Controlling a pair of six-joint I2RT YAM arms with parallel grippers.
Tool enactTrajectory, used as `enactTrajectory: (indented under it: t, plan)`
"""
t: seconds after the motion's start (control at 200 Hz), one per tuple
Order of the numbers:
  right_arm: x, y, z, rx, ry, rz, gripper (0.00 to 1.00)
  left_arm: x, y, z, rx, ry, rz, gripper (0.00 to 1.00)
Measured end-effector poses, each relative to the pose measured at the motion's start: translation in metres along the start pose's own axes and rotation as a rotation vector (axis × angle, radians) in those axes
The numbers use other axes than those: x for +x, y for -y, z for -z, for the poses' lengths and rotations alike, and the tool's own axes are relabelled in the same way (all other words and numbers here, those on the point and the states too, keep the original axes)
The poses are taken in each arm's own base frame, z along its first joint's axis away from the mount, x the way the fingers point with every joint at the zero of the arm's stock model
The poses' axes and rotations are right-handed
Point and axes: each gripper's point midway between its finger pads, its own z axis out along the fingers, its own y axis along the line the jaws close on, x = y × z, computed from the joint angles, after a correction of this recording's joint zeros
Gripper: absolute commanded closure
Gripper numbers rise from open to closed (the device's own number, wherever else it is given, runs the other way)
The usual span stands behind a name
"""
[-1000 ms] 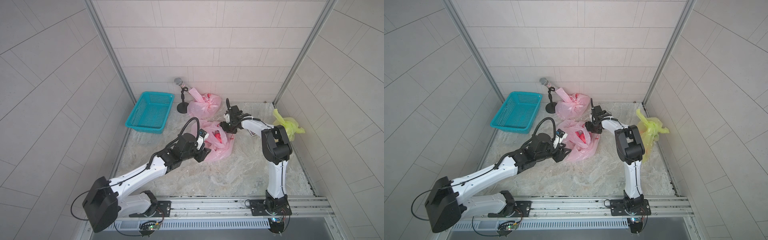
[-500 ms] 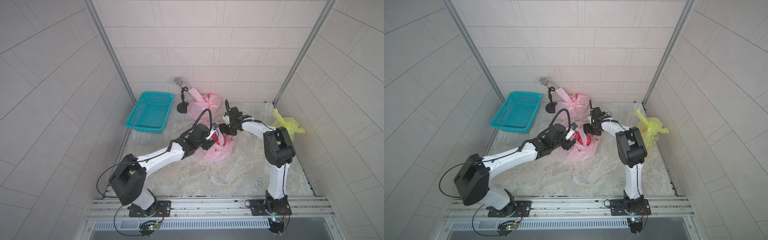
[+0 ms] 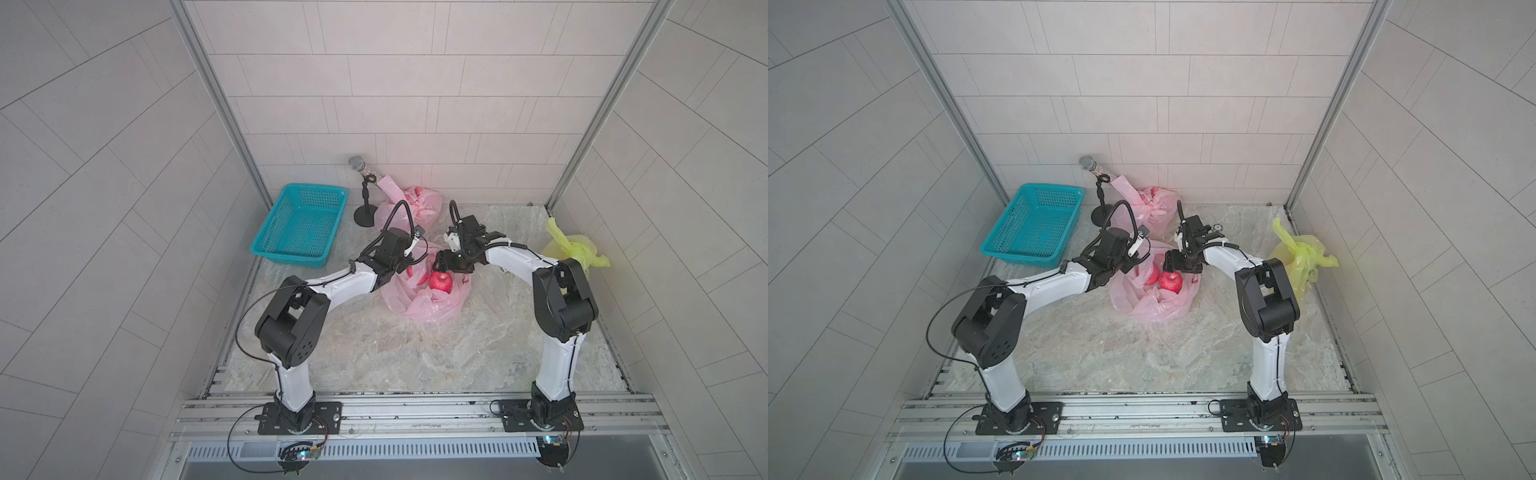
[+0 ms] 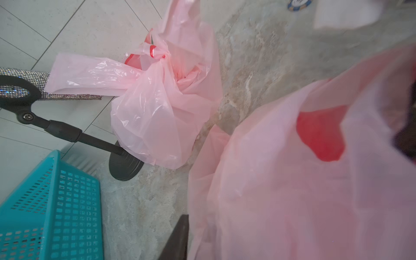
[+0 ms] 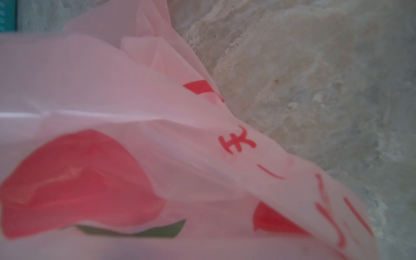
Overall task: Untie the knot of a plastic bag & take out the apple
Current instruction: Adjust the plastic bag at the center of the board.
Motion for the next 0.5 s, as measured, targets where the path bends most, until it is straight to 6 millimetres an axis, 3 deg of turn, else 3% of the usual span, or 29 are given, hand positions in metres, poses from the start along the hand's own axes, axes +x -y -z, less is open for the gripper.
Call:
enactTrajectory:
  t: [0.03,0.19,0.285,0.31,0.39,0.5]
  plan:
    - [0.002,0.000,0.001,-0.002,-0.003,0.001,0.24,0.002,-0.005,-0.005,-0.006,-0.011,0.013,1.00]
    - [0.016,-0.001,0.008,-0.014,-0.012,0.012,0.15,0.006,-0.045,-0.029,-0.061,-0.059,0.163,1.00]
    - [0.024,-0.005,0.017,-0.034,-0.010,0.022,0.05,0.006,-0.057,-0.040,-0.065,-0.081,0.255,1.00]
    - [0.025,-0.008,0.021,-0.041,-0.006,0.024,0.00,0.008,-0.059,-0.042,-0.062,-0.092,0.276,1.00]
    - [0.028,-0.015,0.032,-0.064,0.012,0.044,0.00,0.017,-0.060,-0.050,-0.051,-0.129,0.332,1.00]
    - [0.036,-0.026,0.043,-0.083,0.021,0.080,0.00,0.033,-0.046,-0.064,-0.010,-0.198,0.397,1.00]
